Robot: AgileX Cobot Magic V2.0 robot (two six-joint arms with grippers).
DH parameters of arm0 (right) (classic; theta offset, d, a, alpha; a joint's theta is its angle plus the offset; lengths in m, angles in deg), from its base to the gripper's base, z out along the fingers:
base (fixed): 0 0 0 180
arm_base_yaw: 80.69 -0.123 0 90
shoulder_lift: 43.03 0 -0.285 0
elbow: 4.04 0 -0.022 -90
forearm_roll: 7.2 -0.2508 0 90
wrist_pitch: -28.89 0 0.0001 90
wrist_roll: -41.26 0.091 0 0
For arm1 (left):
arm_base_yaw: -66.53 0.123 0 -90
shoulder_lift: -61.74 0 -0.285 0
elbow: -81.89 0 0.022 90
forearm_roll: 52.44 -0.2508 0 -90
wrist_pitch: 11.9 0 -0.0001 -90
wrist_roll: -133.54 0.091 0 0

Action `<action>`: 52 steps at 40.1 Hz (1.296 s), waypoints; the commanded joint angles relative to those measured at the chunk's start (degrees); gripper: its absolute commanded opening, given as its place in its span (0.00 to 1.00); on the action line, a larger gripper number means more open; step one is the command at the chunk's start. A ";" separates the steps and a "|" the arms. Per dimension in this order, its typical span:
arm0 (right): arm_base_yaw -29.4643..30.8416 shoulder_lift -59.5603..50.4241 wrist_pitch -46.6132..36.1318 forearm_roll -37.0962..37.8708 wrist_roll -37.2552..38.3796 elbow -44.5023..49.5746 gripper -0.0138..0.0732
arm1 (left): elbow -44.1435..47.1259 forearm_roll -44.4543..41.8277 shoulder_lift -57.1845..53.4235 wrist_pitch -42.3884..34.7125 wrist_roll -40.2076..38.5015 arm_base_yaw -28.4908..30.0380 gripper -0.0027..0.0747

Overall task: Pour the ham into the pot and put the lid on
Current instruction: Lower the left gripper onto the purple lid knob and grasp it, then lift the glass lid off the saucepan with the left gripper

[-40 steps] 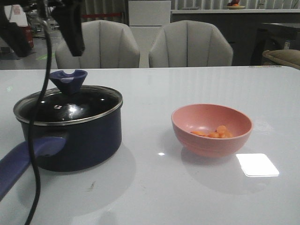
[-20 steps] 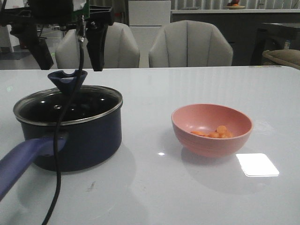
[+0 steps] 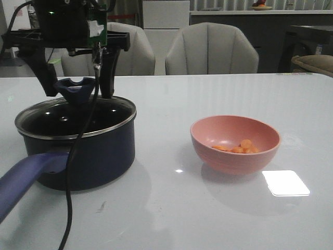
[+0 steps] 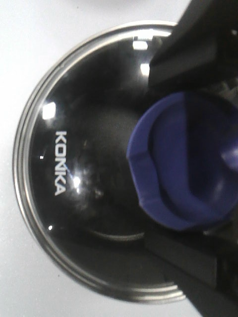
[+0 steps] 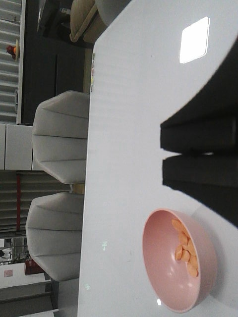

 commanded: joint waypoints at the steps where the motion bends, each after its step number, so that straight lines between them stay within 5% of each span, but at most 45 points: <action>1: 0.21 -1.17 -4.43 0.07 0.02 -0.26 0.33 | -1.85 -0.76 -2.35 -0.27 -0.72 -0.17 0.55; 9: 0.21 -1.17 -4.43 0.07 0.02 -0.26 0.33 | -2.01 -1.55 -2.39 0.00 -0.72 -0.17 0.47; 35: 0.21 -1.17 -4.43 0.07 0.02 -0.26 0.33 | -3.03 -10.01 -11.03 0.93 4.81 -0.10 0.47; 52: 0.21 -1.17 -4.43 0.07 0.02 -0.26 0.33 | 4.10 -10.25 -16.38 1.08 12.10 13.23 0.47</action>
